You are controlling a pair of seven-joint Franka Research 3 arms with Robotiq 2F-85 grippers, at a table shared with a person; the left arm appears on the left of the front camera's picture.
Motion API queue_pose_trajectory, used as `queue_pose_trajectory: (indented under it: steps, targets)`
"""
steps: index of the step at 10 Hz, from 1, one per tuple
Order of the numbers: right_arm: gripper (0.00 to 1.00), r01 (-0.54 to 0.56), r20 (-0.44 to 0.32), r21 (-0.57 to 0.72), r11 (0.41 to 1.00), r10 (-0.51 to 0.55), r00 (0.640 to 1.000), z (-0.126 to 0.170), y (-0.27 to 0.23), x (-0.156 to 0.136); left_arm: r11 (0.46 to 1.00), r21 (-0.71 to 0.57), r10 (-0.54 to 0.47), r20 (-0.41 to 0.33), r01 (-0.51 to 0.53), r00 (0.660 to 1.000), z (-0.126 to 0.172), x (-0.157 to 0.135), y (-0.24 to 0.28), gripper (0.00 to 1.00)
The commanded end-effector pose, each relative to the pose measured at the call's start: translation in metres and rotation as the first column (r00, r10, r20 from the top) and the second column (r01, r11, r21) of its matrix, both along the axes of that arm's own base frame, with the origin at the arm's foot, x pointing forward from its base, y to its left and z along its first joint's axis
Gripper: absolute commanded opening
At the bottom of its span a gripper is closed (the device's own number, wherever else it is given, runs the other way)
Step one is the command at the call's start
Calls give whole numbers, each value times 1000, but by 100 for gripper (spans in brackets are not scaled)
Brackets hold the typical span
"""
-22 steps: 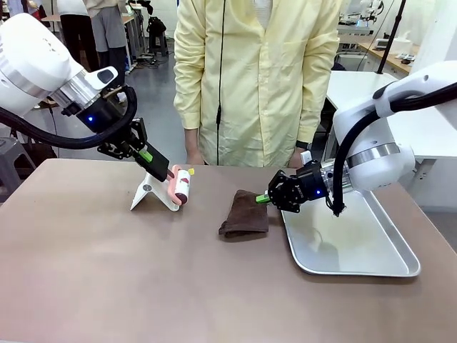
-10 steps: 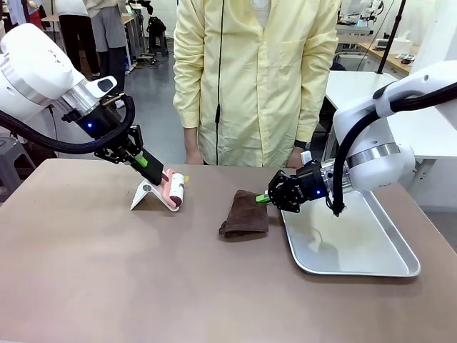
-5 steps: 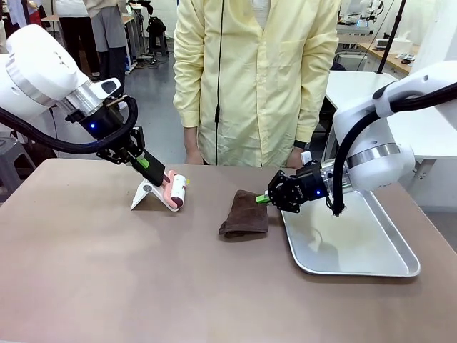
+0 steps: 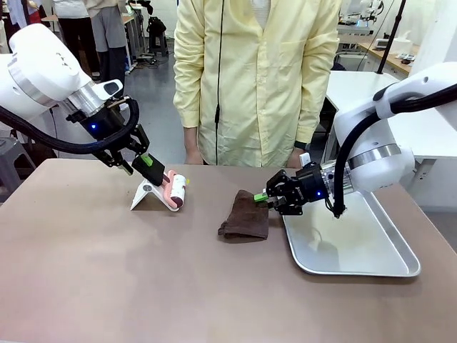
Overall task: Clean the surface of the table.
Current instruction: Return the Lint Roller and towel to their original positions.
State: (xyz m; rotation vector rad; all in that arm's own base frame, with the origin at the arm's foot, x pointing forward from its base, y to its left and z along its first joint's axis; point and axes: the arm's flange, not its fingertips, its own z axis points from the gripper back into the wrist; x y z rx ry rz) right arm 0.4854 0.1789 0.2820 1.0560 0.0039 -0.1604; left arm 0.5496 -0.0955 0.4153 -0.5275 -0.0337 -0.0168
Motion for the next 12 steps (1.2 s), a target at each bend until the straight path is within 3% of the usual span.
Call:
queue_pose_trajectory:
  steps: [1,2,4,5,7,8,10,12]
  targets:
    - [100,-28,-10,6,1000,28,1000,4,-3,1,1000,0,13,-13,-13,1000,7,2,1,100]
    - [85,-31,-10,9,999,31,999,5,-3,0,1000,-7,12,-12,-13,1000,9,-1,4,100]
    - [100,-31,40,-22,999,32,999,15,-11,-7,1000,-24,10,-3,-10,1000,14,-12,15,100]
    - [100,-25,64,-78,997,30,997,24,-19,-12,1000,-30,8,0,-8,1000,17,-18,21,100]
    - [100,34,191,-247,968,14,981,49,-43,-24,999,-48,-2,15,2,1000,29,-43,44,100]
    - [100,30,208,-238,971,20,978,64,-58,-32,996,-86,-19,35,22,999,36,-59,58,100]
    - [100,50,191,-129,990,-25,981,84,-101,-46,963,-221,-145,56,154,988,43,-100,94,100]
    - [100,81,137,25,996,-84,987,100,-147,-64,914,-360,-158,113,189,981,37,-137,133,100]
